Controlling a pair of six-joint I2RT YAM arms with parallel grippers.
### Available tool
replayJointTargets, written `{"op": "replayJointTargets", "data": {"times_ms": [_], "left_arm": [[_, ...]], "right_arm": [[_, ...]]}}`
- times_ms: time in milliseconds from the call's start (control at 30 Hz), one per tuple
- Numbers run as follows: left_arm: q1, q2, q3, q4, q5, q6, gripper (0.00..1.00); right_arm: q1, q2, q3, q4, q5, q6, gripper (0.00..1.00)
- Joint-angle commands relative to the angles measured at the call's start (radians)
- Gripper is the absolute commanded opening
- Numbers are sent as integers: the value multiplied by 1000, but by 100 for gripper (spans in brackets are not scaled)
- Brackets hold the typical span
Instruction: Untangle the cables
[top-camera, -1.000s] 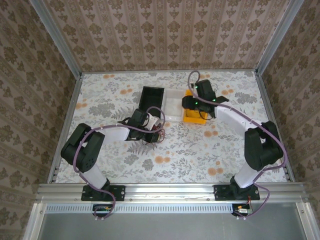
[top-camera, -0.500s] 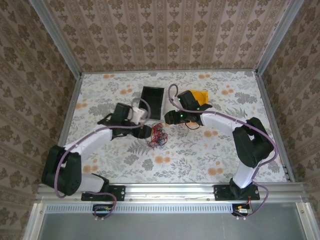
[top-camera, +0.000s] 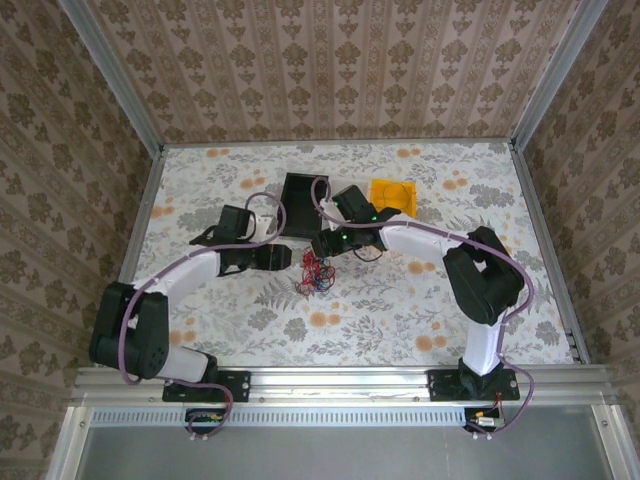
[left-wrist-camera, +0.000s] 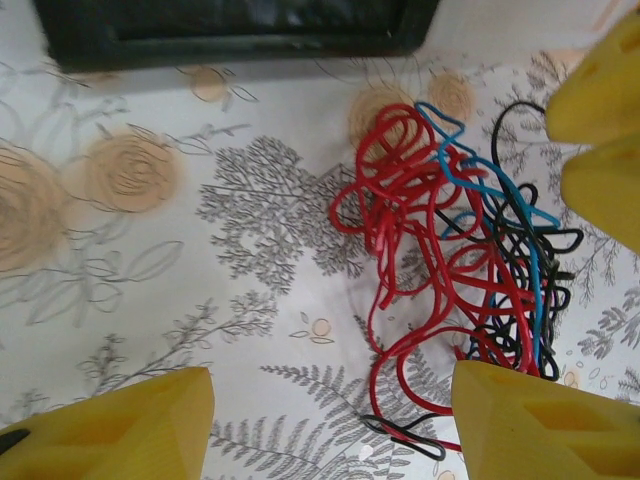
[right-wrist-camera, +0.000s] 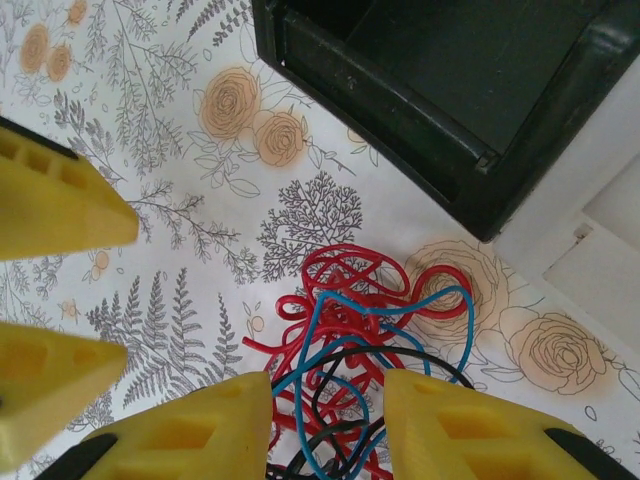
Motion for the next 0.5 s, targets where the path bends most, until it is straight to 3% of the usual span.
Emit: {"op": "replayJointTargets", "data": {"times_ms": [0, 233, 467], "left_arm": [[-16, 29, 10, 10, -22, -20, 64], [-42, 81, 20, 29, -10, -29, 63], [-112, 139, 74, -2, -30, 20, 62]], "right_arm": [[8, 29, 44, -59, -25, -33, 35], [28, 60, 63, -79, -48, -48, 34], [2, 4, -2, -112, -32, -77, 6]]}}
